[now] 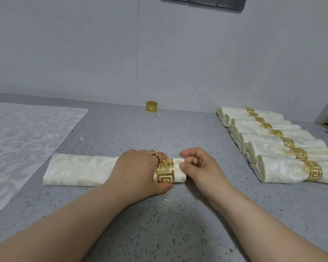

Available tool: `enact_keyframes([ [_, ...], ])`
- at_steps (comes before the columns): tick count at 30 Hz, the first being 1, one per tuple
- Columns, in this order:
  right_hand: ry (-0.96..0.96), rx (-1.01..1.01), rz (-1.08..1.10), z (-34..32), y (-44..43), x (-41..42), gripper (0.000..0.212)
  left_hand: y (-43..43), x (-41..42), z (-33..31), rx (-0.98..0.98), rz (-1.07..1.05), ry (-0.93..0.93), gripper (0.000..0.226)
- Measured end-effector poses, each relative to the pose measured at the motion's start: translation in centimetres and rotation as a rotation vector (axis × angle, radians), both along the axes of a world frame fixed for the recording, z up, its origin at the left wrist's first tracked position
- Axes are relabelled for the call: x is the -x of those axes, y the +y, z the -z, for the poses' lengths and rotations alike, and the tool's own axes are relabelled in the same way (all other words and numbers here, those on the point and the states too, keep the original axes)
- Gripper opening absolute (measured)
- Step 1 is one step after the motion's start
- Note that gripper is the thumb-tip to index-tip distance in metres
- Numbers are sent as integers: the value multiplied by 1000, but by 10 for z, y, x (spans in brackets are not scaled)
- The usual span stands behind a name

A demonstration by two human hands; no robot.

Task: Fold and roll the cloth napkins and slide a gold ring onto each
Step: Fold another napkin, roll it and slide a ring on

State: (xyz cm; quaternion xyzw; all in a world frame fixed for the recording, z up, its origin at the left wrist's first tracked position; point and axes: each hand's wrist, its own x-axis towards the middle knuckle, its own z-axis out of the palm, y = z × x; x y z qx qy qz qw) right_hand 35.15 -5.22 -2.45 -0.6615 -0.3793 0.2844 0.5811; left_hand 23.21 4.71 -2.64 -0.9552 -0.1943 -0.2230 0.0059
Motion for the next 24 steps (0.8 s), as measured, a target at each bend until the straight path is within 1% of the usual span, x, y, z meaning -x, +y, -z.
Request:
enact_keyframes([
  [6, 120, -13, 112, -8, -3, -17, 28, 5, 3, -2, -13, -30, -61, 52],
  [12, 179, -22, 223, -10, -6, -33, 25, 13, 5, -5, -37, -148, 76, 46],
  [15, 241, 2, 199, -10, -9, -36, 15, 16, 7, -5, -6, -166, 101, 35],
  [16, 248, 26, 180, -12, -10, -37, 15, 16, 7, -6, 6, -173, 102, 33],
  [19, 187, 135, 137, -14, -11, -40, 28, 15, 8, -7, -3, -158, 73, 30],
  [24, 65, 236, 67, -15, -12, -35, 28, 13, 7, -7, -78, -100, -18, 27],
])
